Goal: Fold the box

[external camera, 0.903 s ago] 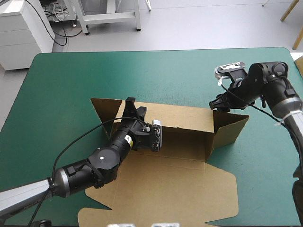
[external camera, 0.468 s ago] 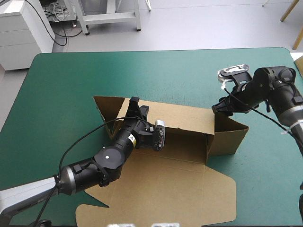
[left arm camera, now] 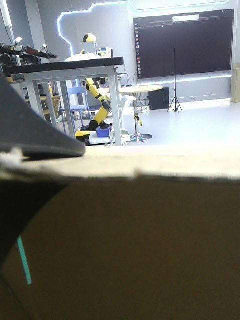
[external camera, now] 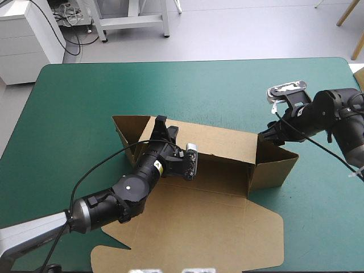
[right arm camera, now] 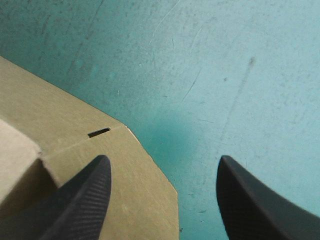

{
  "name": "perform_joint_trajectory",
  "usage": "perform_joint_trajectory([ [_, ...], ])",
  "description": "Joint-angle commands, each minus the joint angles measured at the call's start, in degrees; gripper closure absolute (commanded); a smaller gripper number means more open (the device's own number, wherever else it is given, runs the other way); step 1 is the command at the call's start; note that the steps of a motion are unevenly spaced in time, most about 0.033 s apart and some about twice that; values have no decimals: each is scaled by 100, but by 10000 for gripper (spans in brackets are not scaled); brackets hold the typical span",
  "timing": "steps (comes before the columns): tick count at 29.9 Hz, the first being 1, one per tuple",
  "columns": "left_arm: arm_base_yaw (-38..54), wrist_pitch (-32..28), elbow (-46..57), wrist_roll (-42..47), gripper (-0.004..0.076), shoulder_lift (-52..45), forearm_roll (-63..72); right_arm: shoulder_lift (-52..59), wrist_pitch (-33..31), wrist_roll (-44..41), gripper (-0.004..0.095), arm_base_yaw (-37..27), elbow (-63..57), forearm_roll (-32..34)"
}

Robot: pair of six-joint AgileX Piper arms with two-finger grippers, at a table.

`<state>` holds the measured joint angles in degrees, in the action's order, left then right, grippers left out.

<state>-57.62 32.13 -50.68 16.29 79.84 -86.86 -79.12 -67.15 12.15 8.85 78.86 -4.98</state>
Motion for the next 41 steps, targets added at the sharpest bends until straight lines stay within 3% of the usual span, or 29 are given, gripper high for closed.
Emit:
perform_joint_trajectory([
  [1, 7, -69, -73, 135, 731, -49, 160, 177, 14, 46, 334, -20, -126, -265],
  [25, 7, -33, -73, 214, 731, -49, -73, 2039, 14, -28, 334, -20, -1577, -294],
  [41, 7, 58, -73, 214, 731, -49, -299, 2885, 14, -284, 380, -20, -1656, -294],
])
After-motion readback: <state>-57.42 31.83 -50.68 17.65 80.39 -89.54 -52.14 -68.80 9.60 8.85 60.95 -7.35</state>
